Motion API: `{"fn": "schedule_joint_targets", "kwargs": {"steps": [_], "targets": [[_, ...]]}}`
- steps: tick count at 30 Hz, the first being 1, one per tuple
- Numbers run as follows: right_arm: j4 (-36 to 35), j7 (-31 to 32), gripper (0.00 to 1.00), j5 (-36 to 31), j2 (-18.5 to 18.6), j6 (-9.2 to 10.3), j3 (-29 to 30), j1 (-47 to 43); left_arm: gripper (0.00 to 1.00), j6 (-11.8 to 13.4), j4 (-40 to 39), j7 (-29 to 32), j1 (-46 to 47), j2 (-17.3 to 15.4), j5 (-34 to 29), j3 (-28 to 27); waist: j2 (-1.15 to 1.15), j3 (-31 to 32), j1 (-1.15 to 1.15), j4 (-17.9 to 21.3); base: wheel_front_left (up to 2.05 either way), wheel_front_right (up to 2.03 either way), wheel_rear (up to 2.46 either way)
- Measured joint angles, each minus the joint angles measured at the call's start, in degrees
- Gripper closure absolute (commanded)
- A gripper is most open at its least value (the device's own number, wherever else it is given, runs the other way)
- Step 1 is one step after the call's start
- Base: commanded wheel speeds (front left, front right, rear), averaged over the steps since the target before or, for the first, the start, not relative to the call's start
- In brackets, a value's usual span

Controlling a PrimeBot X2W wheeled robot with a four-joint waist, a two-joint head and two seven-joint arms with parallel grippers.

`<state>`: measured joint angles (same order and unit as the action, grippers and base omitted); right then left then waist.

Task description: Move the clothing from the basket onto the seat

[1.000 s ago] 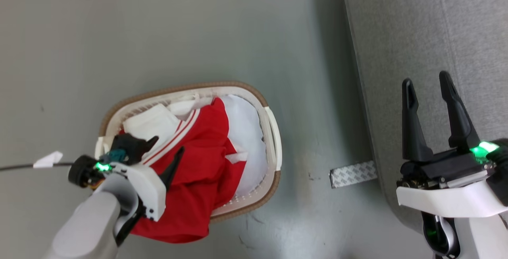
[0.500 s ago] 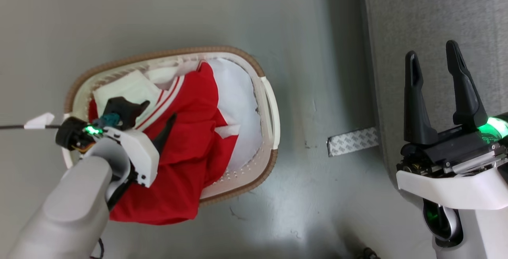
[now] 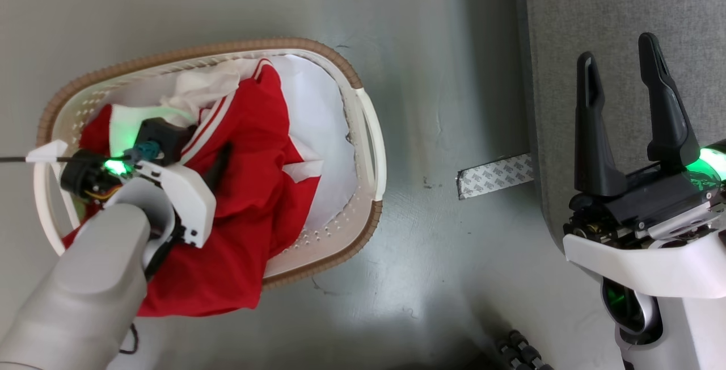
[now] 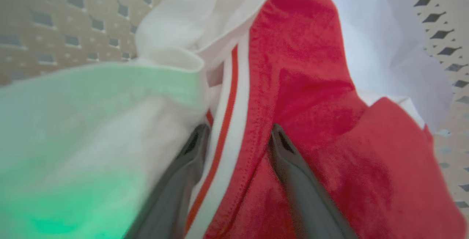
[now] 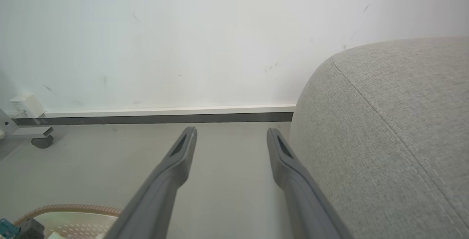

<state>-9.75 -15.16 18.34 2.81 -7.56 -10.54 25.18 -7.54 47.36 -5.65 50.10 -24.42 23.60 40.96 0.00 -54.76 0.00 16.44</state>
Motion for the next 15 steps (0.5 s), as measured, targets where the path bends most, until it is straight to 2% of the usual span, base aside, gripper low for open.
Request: {"fn": "schedule_joint_targets", "kwargs": {"steps": [1, 8, 15], "targets": [[0.0, 0.0, 0.00, 0.1, 0.0, 0.00, 0.0, 0.0, 1.00, 0.0, 0.3, -0.1, 0.0, 0.2, 0.9, 0.2, 0.00, -0.1, 0.00, 0.1, 0.00, 0.00, 0.00], [1.2, 0.0, 0.00, 0.3, 0.0, 0.01, 0.6, -0.5, 1.00, 0.0, 1.8, -3.4, -0.7, 1.9, 4.8, 1.7, 0.00, 2.1, 0.00, -0.1, 0.00, 0.00, 0.00], [3.4, 0.0, 0.00, -0.5, 0.0, 0.00, 1.9, -2.6, 1.00, 0.0, 0.6, -7.7, -3.7, 4.9, 10.3, 0.0, 0.00, 8.4, 0.00, -1.8, 0.00, 0.00, 0.00]]}}
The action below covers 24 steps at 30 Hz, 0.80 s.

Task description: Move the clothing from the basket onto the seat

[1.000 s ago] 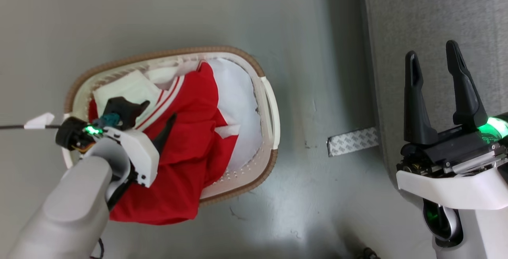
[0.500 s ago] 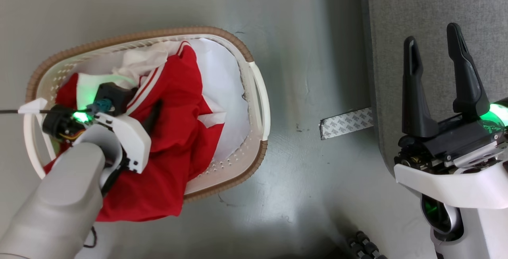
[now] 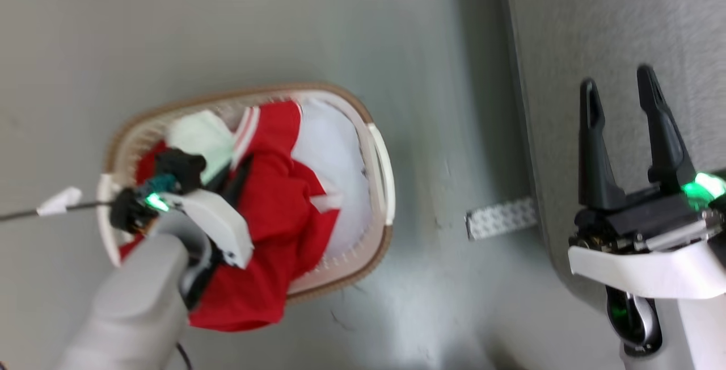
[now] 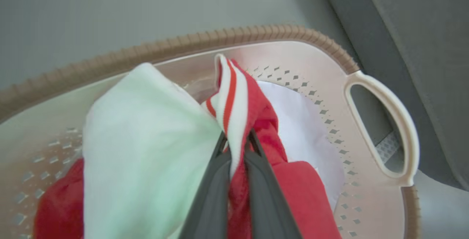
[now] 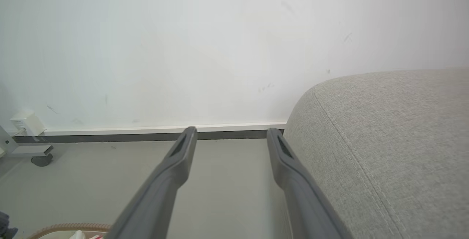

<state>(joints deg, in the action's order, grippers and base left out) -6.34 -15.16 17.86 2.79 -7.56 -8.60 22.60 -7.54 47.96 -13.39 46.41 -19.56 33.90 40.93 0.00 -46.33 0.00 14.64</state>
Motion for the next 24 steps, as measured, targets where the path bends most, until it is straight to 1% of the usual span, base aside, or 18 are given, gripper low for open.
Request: {"fn": "schedule_joint_targets", "kwargs": {"steps": [4, 8, 9, 12, 17, 24], "targets": [[1.8, 0.0, 0.00, -0.7, 0.0, 0.00, 1.4, -2.7, 1.00, 0.0, -2.0, -1.2, -3.1, 1.9, 2.3, -0.3, 0.00, 5.2, 0.00, -1.5, 0.00, 0.00, 0.00], [3.6, 0.0, 0.00, -1.5, 0.0, 0.01, 1.9, -5.5, 1.00, 0.0, -4.3, -1.4, -5.7, 3.1, 3.8, -0.8, 0.00, 11.2, 0.00, -3.1, 0.00, 0.00, 0.00], [4.4, 0.0, 0.00, -1.8, 0.0, 0.00, 2.4, -6.7, 1.00, 0.0, -5.7, -1.6, -6.5, 3.7, 4.8, -1.3, 0.00, 14.4, 0.00, -4.1, 0.00, 0.00, 0.00], [5.5, 0.0, 0.00, -2.3, 0.0, 0.00, 2.6, -8.4, 1.00, 0.1, -7.6, -1.7, -7.8, 4.3, 5.4, -2.3, 0.00, 19.1, 0.00, -5.4, 0.00, 0.00, 0.00], [7.1, 0.0, 0.00, -2.3, 0.0, 0.00, 2.7, -11.4, 1.00, 1.3, -12.2, -1.7, -10.2, 5.0, 6.2, -4.4, 0.00, 26.8, 0.01, -7.5, 0.00, 0.00, 0.00], [8.6, 0.0, 0.00, -2.2, 0.0, 0.01, 1.7, -15.8, 1.00, 3.5, -18.0, -1.7, -12.7, 5.1, 6.7, -7.6, 0.00, 36.3, 0.01, -9.5, 0.00, 0.00, 0.00]]}}
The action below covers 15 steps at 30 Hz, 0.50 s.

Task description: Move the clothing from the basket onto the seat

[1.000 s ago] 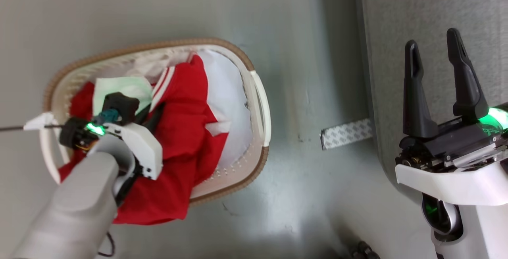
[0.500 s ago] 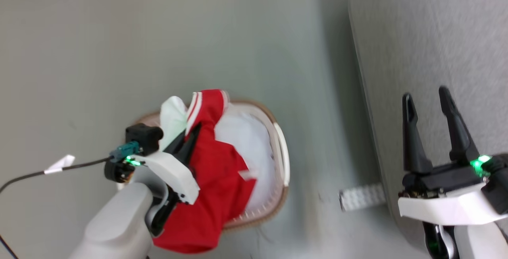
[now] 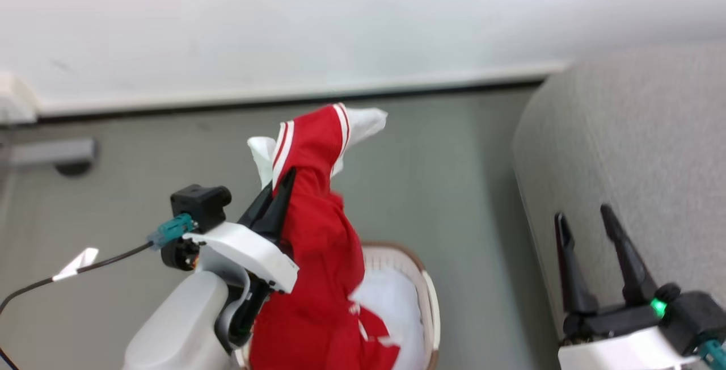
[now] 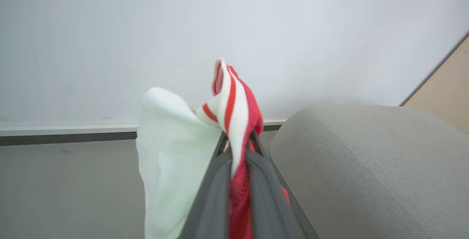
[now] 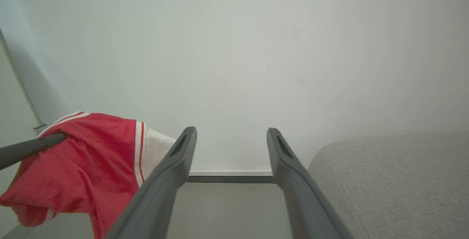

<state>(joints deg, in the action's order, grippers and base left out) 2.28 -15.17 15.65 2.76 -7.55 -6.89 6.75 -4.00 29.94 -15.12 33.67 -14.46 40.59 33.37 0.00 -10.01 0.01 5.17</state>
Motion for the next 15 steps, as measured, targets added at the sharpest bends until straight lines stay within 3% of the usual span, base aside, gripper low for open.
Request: {"fn": "schedule_joint_targets", "kwargs": {"steps": [9, 15], "targets": [[1.4, 0.0, 0.00, 0.0, 0.0, -0.01, -0.6, -3.6, 1.00, 1.1, -5.2, 1.3, -1.1, -0.1, 2.5, -1.8, 0.00, 8.2, 0.01, -1.6, 0.00, 0.00, 0.00], [1.3, 0.0, 0.00, 0.0, 0.0, -0.01, -1.4, -4.0, 1.00, 2.1, -8.9, 2.2, -1.4, -0.9, 3.7, -2.9, 0.00, 9.9, 0.01, -1.8, 0.00, 0.00, 0.00]]}}
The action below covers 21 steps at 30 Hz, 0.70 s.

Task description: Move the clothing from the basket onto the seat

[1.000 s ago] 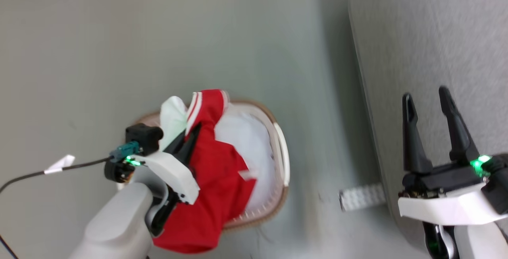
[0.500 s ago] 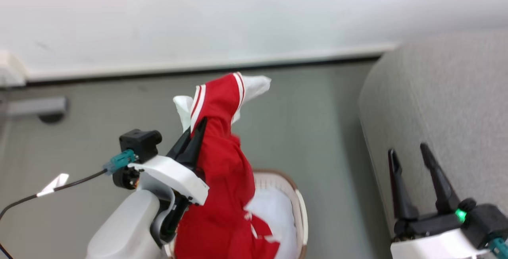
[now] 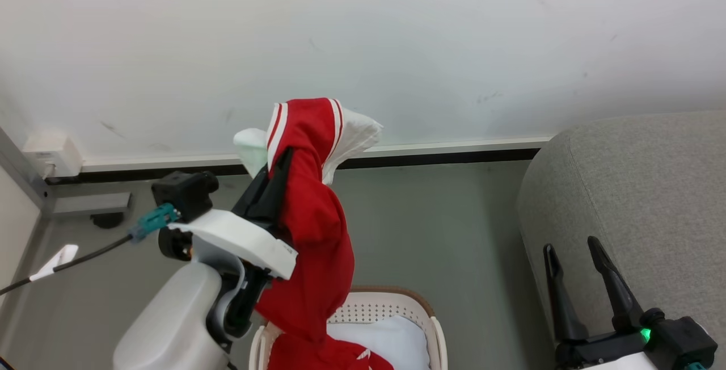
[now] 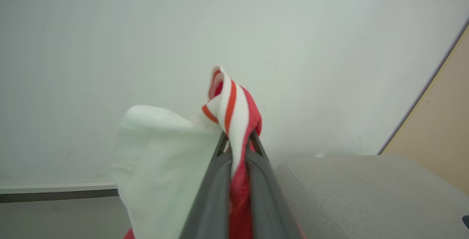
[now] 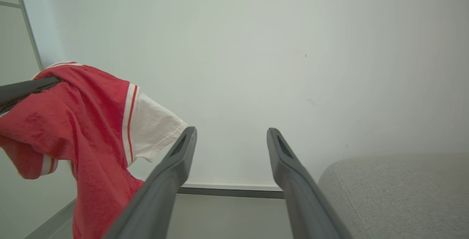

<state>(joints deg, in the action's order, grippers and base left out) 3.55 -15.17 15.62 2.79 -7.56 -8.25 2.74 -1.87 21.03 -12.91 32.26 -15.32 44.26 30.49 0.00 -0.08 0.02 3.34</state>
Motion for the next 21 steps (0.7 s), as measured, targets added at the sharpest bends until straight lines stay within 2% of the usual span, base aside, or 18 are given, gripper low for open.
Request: {"fn": "schedule_joint_targets", "kwargs": {"steps": [11, 21], "targets": [[-0.4, 0.0, 0.00, -1.9, 0.0, 0.01, -4.7, -0.5, 1.00, 1.4, -4.7, 1.2, -2.6, -0.4, 0.2, 0.7, 0.00, -0.4, -0.01, -0.6, 0.00, 0.00, 0.00], [2.4, 0.0, 0.00, -5.1, 0.0, 0.00, -15.9, 3.3, 1.00, 2.0, -7.3, 2.4, -3.0, -0.4, 0.3, 1.9, 0.00, -0.7, -0.02, -1.0, 0.00, 0.00, 0.00]]}}
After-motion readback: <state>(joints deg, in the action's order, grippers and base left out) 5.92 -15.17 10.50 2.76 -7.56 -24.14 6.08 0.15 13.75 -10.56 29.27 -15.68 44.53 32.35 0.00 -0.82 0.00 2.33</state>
